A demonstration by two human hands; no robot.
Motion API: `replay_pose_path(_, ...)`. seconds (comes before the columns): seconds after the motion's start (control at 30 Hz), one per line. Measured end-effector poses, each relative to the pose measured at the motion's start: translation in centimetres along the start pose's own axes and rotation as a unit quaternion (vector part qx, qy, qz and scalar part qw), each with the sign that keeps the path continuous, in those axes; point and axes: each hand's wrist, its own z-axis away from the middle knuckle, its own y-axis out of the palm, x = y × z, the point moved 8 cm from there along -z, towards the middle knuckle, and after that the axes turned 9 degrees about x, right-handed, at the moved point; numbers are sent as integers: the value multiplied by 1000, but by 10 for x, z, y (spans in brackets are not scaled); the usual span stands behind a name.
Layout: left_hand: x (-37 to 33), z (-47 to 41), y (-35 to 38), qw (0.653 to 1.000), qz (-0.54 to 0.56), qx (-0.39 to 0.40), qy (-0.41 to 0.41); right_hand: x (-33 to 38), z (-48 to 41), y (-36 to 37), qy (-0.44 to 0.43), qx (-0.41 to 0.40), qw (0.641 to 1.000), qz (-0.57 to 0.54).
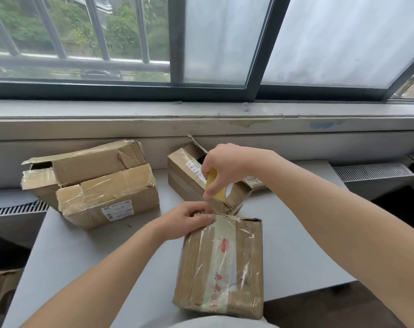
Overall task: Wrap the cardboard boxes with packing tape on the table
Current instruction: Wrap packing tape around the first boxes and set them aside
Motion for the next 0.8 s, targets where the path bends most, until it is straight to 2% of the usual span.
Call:
replay_pose_path(0.13,3,6,8,997,48,-65,13,9,-11,7,-15,3,999,42)
replay_pose_path(0.23,5,13,2,987,82,-131,42,2,-9,10,-7,28,999,29)
replay_pose_path(0.3,7,16,0,984,100,-143,44,-5,-7,12,5,44,999,7)
replay_pose_path(0.43,17,16,5,977,168,-133,19,-12,-12,21,20,55,998,-19)
replay_pose_path(0.67,12,16,6,985,132,-104,31,-10,-16,14,2,32,999,-23)
replay_pose_path(0.8,17,22,12,983,161,-83,22,-13,-19,18,2,34,999,-30)
